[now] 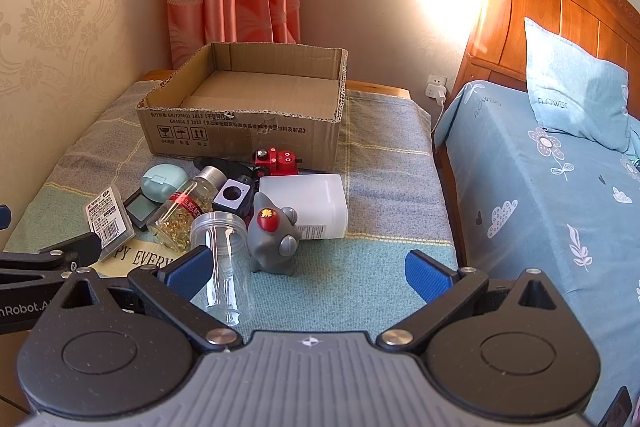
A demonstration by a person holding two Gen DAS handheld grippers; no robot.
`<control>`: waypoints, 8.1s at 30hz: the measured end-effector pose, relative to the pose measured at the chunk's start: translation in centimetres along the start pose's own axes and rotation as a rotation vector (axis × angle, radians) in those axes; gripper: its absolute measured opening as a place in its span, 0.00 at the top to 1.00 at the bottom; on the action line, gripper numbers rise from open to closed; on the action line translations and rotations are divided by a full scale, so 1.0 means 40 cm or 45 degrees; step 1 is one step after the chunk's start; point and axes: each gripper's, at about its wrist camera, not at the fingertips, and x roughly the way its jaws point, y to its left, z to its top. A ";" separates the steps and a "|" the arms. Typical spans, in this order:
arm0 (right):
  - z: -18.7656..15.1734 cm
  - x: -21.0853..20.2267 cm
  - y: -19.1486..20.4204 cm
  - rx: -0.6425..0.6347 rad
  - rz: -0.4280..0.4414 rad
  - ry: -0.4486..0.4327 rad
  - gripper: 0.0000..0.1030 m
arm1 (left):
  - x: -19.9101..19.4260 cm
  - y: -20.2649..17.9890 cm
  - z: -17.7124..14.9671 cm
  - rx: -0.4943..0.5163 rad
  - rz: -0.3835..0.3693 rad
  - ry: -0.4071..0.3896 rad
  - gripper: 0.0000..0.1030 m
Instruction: Organize rigid objects
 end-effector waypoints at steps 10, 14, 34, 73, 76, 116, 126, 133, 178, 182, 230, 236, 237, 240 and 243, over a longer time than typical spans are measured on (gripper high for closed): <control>0.006 -0.001 -0.005 -0.003 0.003 -0.006 0.00 | 0.002 0.001 0.005 0.004 -0.008 -0.004 0.00; 0.005 0.001 -0.002 -0.010 0.009 -0.011 0.00 | 0.008 0.004 0.007 0.004 -0.014 -0.004 0.00; 0.001 0.068 -0.022 -0.053 0.060 0.008 0.00 | 0.113 0.063 -0.027 0.025 -0.037 0.098 0.00; 0.010 0.193 -0.178 0.224 -0.053 0.091 0.00 | 0.229 0.090 -0.021 0.027 -0.059 0.163 0.00; -0.006 0.199 -0.206 0.235 -0.068 0.111 0.00 | 0.227 0.086 -0.022 0.049 -0.067 0.154 0.00; -0.061 0.270 -0.141 0.130 0.074 0.245 0.00 | 0.389 0.174 -0.001 0.177 -0.150 0.093 0.01; -0.060 0.269 -0.133 0.127 0.124 0.246 0.00 | 0.390 0.174 -0.009 0.156 -0.241 0.106 0.05; -0.048 0.260 -0.122 0.166 0.231 0.240 0.00 | 0.365 0.170 -0.024 0.128 -0.217 0.116 0.11; 0.022 0.304 -0.071 0.055 0.005 0.301 0.23 | 0.321 0.161 -0.012 0.191 -0.281 0.161 0.12; 0.030 0.286 -0.080 0.013 0.020 0.288 0.24 | 0.310 0.154 -0.005 0.211 -0.272 0.164 0.12; 0.273 0.222 -0.086 -0.140 0.213 -0.016 0.24 | 0.524 -0.027 0.523 0.352 -0.221 0.008 0.11; 0.282 0.249 -0.087 -0.143 0.201 0.003 0.24 | 0.598 -0.023 0.535 0.291 -0.168 0.043 0.11; 0.284 0.252 -0.087 -0.144 0.200 0.005 0.24 | 0.594 -0.019 0.532 0.285 -0.186 0.042 0.11; 0.290 0.263 -0.083 -0.147 0.198 0.015 0.24 | 0.563 -0.009 0.525 0.274 -0.197 0.005 0.10; 0.297 0.268 -0.073 -0.157 0.201 0.013 0.24 | 0.513 0.006 0.508 0.268 -0.206 -0.037 0.09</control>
